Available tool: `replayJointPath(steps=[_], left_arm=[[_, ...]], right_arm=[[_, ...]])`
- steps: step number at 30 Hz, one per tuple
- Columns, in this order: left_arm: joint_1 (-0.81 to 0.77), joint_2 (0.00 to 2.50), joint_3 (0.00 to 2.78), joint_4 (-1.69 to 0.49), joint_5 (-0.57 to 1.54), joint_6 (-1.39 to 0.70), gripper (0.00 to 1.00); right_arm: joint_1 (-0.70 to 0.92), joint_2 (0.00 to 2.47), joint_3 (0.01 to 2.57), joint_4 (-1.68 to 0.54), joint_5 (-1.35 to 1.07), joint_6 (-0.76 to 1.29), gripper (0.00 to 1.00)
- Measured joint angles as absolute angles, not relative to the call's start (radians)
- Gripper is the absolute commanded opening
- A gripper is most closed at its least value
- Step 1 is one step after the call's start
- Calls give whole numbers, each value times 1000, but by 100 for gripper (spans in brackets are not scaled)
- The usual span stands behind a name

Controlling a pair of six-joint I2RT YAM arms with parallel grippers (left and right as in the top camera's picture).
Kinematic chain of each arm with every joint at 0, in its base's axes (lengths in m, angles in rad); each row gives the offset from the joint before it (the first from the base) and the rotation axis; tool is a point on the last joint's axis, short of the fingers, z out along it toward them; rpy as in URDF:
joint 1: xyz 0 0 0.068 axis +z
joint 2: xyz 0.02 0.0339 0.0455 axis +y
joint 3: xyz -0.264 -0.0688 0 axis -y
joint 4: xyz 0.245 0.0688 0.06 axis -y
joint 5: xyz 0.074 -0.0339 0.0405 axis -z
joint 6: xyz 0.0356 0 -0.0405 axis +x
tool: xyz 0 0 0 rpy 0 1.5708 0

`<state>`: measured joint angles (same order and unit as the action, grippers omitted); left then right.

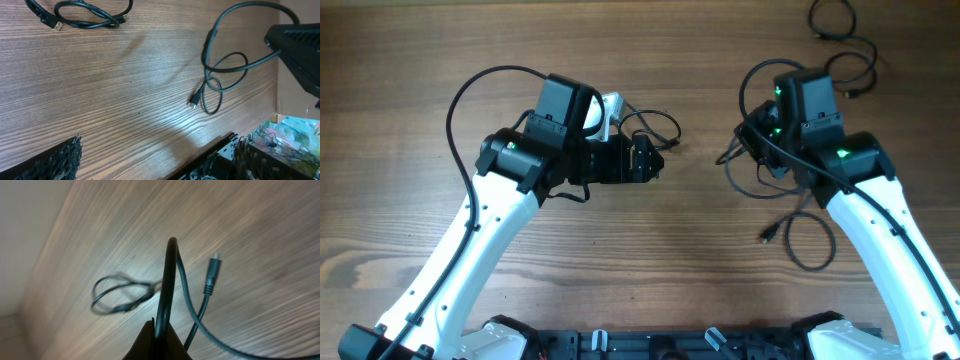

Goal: Untangle cables
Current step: 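Pull the cable with the right gripper to the right and release it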

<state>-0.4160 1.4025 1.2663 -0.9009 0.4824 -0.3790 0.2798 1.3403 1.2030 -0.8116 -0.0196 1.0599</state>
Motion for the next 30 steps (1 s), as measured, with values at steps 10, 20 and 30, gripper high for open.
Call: replayJointPath(steps=[10,20,30], left_arm=[[-416,1402,1266,-900,478,-379,100],[-416,1402,1266,-891,453,-379,100],[-416,1402,1266,-890,453,-379,100]], right_arm=[[-19,1334,1253,-838,47,731,5],[-109,1374,1370,-892,276,649,5],[-109,1704,1355,-931,-11,590,28]])
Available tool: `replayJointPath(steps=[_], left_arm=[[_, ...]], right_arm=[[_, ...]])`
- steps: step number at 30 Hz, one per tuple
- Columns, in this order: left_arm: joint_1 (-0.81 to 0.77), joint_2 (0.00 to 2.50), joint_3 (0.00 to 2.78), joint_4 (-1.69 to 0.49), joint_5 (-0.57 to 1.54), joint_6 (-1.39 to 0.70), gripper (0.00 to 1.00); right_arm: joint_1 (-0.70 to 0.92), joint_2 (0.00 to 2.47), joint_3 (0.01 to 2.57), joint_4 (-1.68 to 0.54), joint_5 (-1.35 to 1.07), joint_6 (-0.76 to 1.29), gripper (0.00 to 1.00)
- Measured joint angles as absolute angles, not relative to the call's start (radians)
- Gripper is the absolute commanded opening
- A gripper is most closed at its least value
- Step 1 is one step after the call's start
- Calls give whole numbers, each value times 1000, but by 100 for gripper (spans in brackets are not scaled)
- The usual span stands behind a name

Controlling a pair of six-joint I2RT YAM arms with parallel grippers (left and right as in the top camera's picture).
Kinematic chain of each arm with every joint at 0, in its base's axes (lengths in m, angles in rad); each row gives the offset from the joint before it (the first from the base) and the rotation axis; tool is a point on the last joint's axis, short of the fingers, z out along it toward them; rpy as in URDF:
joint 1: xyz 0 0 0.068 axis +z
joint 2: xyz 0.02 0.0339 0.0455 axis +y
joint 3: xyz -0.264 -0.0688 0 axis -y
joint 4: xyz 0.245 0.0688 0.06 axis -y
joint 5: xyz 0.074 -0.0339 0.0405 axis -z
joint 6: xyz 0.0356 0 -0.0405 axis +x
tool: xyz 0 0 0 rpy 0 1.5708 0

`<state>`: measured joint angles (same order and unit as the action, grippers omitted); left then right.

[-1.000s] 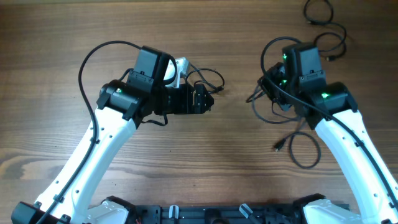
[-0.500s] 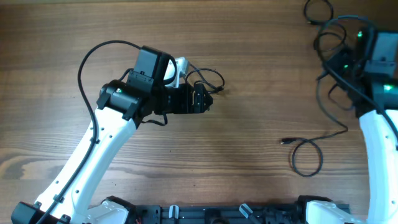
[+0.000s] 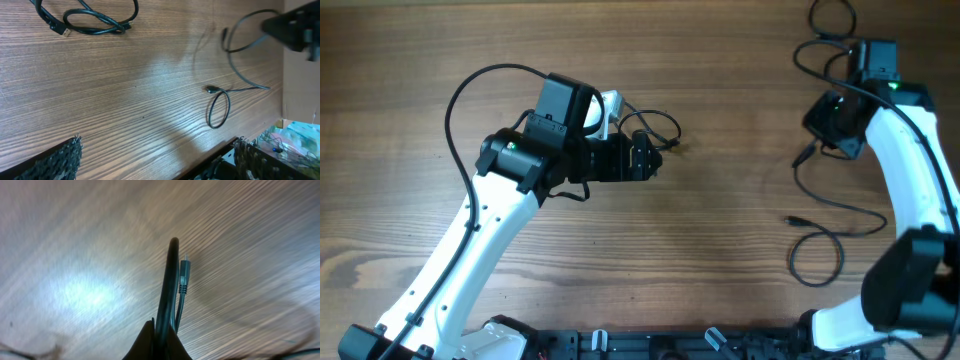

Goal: Untangle cables

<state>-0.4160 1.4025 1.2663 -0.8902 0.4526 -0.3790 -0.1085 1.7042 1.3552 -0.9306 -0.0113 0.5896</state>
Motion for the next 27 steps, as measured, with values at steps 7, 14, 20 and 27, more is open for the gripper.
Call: replayJointPath(steps=[7,14,20,27], left_arm=[[-416,1402,1266,-890,453,-379,100],[-416,1402,1266,-890,452,-379,100],[-416,1402,1266,-891,453,-379,100],[-416,1402,1266,-897,452,-379,100]], right_arm=[[-109,1750,1349,-902,-140,552,100],[-136,1695,1528,-1101,-165,536,100],[-144,1530,1547,-1317,-44,587,100],[-147,1496,1460,-1388,170,757,100]])
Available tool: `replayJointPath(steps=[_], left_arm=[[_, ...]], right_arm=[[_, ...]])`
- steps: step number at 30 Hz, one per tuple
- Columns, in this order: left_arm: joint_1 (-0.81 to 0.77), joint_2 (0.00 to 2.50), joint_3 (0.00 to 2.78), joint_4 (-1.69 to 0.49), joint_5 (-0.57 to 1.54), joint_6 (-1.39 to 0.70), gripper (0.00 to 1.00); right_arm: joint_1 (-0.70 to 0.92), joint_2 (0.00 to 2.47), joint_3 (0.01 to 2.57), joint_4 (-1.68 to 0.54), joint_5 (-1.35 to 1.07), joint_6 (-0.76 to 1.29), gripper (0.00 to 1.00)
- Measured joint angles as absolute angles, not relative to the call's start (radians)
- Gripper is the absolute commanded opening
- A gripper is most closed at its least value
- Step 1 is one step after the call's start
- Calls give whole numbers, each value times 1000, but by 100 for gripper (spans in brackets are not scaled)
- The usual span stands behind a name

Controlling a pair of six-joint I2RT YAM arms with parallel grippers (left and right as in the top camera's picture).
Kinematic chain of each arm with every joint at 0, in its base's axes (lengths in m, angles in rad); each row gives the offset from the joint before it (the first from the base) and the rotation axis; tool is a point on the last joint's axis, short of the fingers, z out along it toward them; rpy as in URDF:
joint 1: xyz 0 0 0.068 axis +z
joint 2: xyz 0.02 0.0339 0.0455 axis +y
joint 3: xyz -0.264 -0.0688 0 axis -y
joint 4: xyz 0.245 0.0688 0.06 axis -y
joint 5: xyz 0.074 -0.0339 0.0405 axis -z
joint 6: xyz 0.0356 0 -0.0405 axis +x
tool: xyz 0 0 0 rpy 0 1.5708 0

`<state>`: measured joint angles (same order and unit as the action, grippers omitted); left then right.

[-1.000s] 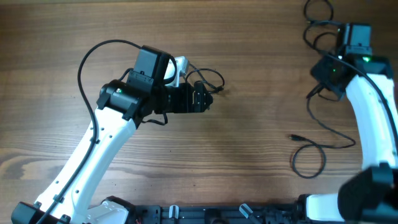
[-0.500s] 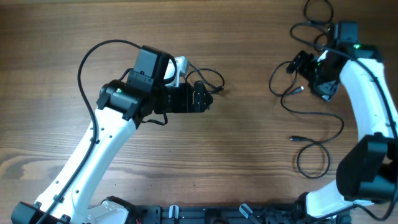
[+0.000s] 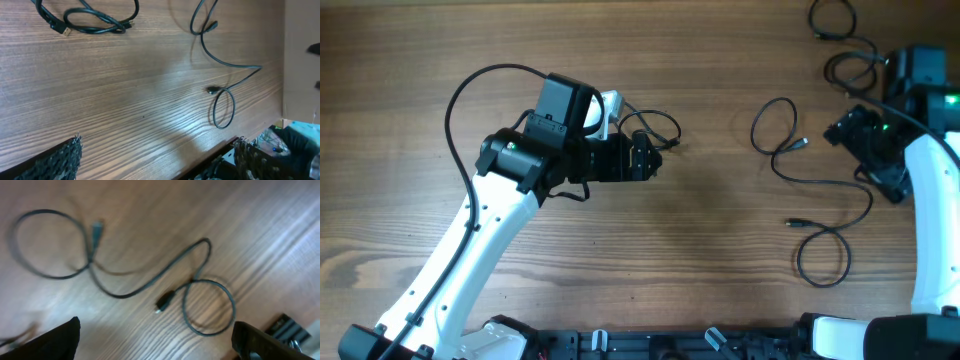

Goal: Untangle cables

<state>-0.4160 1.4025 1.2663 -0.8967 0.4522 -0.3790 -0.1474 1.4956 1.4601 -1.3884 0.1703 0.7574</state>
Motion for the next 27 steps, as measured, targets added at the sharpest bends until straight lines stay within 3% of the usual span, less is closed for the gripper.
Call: replayJointPath(steps=[8,11,18,21,25,27], left_arm=[[-416,1402,1266,-924,452,-379,100],[-416,1402,1266,-919,452,-379,100],[-416,1402,1266,-916,449,-379,100],[-416,1402,1266,-916,449,-379,100],[-416,1402,1266,-916,449,-379,100],[-416,1402,1266,-916,449,-379,100]], right_arm=[[-343,1494,1232,-1243,192,848,100],[-408,1493,1105,-1083,144,843,100],[-429,1493,951,-869,23,841,98],[-429,1493,951,-850,14,841,81],[-429,1493,951,-839,1,840,45],[-429,1493,951,-828,0,839,37]])
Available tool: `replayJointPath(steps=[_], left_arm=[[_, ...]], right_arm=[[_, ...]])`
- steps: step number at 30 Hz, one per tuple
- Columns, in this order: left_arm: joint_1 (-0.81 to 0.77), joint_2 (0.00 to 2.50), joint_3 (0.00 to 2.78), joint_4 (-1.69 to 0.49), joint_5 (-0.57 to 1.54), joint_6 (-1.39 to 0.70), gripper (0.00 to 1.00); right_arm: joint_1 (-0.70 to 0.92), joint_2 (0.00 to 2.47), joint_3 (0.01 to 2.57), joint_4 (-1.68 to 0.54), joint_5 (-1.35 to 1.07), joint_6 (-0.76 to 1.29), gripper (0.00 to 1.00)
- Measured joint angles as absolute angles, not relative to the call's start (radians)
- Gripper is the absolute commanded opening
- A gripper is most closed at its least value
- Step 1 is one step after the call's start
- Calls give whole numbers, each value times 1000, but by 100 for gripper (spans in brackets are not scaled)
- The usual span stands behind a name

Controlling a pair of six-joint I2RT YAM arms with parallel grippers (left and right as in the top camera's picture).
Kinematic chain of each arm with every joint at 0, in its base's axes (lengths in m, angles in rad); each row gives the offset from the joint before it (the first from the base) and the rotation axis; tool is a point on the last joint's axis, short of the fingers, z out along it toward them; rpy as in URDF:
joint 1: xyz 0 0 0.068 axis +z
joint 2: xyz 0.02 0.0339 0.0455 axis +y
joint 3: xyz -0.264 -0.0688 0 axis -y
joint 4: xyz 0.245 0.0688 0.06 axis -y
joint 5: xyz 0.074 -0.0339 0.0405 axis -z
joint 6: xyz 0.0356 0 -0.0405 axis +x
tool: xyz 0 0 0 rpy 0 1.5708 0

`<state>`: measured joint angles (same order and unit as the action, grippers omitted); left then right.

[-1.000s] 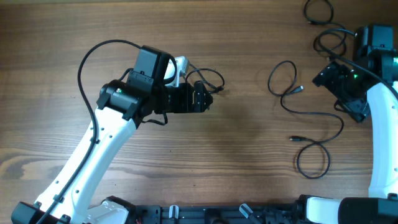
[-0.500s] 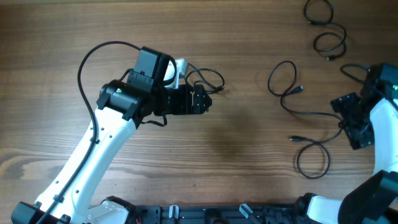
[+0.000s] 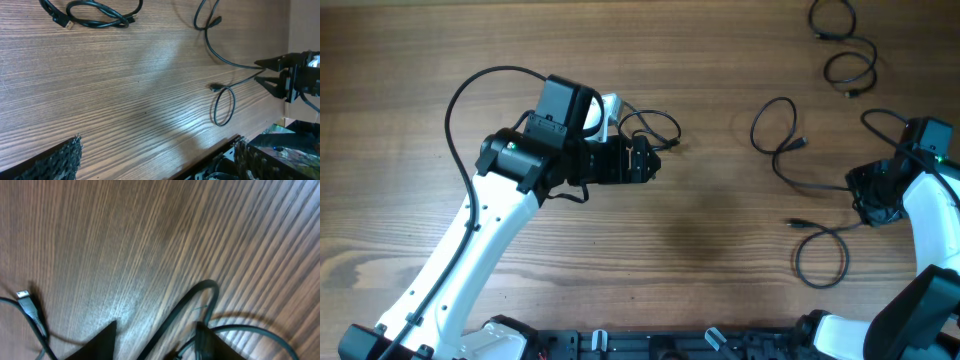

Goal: Untangle cables

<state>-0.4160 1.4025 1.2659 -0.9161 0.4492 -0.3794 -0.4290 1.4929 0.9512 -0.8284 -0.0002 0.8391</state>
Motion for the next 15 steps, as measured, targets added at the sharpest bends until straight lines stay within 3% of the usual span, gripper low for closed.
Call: replayJointPath(steps=[2,4,5,10,15], left_arm=[[-416,1402,1266,-916,449,-379,100],[-416,1402,1266,-916,449,-379,100],[-416,1402,1266,-916,449,-379,100],[-416,1402,1266,-916,449,-379,100],[-416,1402,1266,-916,449,-379,100]], right_arm=[[-429,1493,951,-819,-1,840,27],[-429,1493,951,-803,-1,838,9],[-429,1493,950,-787,-1,838,4],[-429,1493,970,-735,0,745,4],[-429,1493,1195,-685,0,550,4]])
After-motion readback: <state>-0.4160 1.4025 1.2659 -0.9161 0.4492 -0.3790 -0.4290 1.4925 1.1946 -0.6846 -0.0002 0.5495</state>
